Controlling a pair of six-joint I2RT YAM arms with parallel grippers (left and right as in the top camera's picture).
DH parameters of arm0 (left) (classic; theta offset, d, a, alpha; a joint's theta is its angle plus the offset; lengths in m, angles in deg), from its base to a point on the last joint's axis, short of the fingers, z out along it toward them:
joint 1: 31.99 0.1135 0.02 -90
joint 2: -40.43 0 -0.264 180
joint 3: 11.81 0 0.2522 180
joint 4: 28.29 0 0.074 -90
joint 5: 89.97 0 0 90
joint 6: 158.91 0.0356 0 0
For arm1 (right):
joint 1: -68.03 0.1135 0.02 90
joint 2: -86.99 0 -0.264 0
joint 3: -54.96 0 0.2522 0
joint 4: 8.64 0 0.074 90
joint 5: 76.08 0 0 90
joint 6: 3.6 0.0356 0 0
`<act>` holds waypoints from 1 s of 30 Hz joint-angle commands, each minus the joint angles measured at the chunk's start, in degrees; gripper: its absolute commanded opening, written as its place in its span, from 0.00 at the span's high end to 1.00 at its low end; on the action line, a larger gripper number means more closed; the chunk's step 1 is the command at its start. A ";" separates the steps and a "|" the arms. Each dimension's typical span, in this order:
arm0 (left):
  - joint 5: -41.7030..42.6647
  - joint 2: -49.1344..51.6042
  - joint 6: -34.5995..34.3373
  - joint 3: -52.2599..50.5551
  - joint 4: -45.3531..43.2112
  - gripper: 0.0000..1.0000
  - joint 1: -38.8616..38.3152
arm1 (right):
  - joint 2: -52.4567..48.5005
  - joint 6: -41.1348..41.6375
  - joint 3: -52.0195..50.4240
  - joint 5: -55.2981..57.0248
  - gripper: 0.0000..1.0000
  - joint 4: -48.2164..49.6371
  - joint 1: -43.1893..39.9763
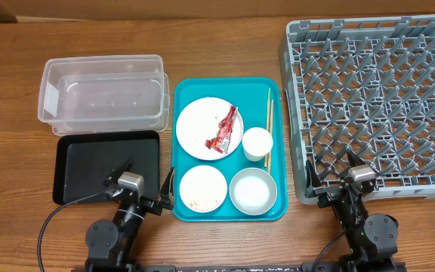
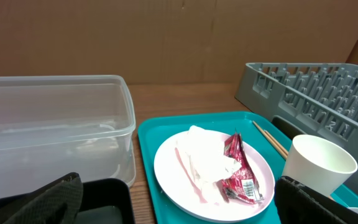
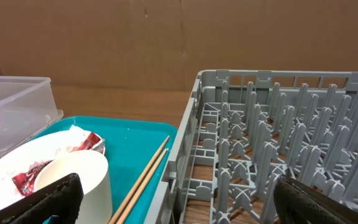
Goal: Sort waste into correct bins and load items into the dishwasher
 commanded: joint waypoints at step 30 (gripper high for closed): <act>13.75 2.99 -12.39 14.12 -1.57 0.00 0.15 | -12.59 2.56 29.07 -11.93 0.00 -25.07 -0.13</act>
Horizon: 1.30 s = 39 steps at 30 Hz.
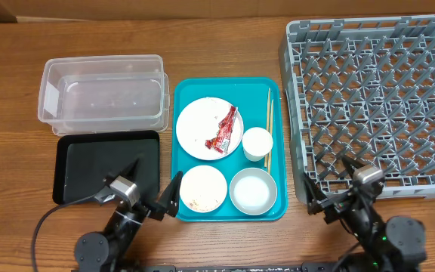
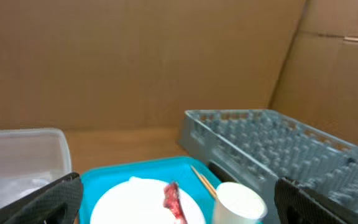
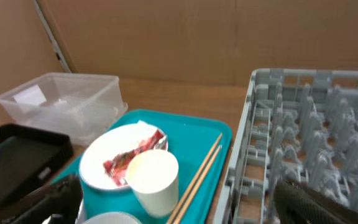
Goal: Sort waste into correct bins and load items into the dishwasher
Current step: 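Grasp the white paper cup with the left gripper and lift it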
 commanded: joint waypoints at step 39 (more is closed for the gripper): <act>-28.35 84.70 -9.73 55.78 29.94 0.15 -36.81 | -47.84 17.35 46.14 -1.27 0.00 -26.64 -0.22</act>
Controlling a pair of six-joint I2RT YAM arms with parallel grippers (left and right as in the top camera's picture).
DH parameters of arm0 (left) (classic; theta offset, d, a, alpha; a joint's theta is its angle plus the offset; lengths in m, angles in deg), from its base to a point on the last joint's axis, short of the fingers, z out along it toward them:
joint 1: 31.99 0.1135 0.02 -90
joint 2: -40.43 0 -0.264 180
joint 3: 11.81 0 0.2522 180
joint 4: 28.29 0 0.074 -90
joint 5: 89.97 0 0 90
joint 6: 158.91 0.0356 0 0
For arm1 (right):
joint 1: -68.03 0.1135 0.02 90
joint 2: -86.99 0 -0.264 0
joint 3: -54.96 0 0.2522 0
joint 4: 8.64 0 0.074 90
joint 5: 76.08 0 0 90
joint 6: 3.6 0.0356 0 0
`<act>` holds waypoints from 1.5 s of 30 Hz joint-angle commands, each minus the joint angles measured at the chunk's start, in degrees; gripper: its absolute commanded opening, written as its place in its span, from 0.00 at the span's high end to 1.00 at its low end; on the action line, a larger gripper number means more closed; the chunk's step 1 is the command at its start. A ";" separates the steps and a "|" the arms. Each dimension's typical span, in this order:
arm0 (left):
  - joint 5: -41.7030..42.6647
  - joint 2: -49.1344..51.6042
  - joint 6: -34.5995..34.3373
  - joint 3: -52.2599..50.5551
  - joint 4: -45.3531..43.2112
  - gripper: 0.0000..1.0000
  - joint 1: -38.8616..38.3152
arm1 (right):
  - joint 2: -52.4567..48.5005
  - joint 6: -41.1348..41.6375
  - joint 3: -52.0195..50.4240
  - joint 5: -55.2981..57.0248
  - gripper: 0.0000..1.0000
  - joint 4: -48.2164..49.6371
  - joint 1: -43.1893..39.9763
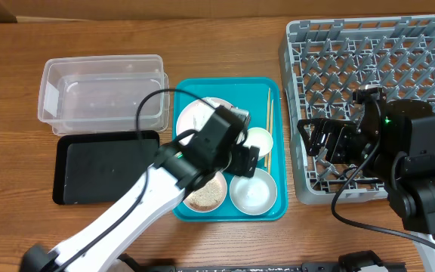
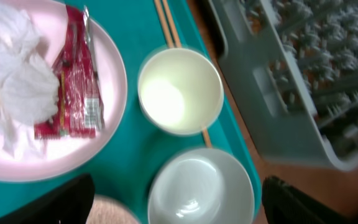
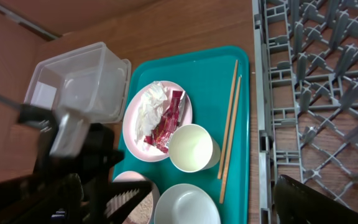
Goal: Sort waste into correct bins and load items into the dishwasher
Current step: 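Grasp the white paper cup with the left gripper and lift it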
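Note:
A teal tray (image 1: 225,87) holds a pink plate (image 2: 17,99) with a crumpled tissue (image 2: 11,87) and a red wrapper (image 2: 73,81), a paper cup (image 2: 180,90), a white bowl (image 2: 201,186), a crumb-strewn small plate (image 1: 206,194) and chopsticks (image 3: 229,130). My left gripper (image 2: 178,186) hangs open over the cup and bowl; overhead shows this gripper (image 1: 246,159) hiding part of the pink plate. My right gripper (image 1: 316,143) is open above the left edge of the grey dishwasher rack (image 1: 384,91), holding nothing.
A clear plastic bin (image 1: 100,98) stands left of the tray, with a black tray (image 1: 104,162) in front of it. The left arm (image 1: 149,196) crosses the black tray's corner. Bare wooden table (image 1: 6,151) lies around them.
Both arms have risen from the table's front edge. The left gripper now points down over the cup and bowl. The right gripper now looks down from above the rack's left edge.
Both grippers first rested low at the front edge, open, facing the tray and rack. Then each had tilted up slightly. Now the left is over the tray and the right over the rack's edge. No object has moved.

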 commanded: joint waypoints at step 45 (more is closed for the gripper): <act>72.00 3.89 6.82 12.85 3.76 0.96 31.95 | 0.31 -13.20 1.55 -16.98 0.00 -1.42 -0.09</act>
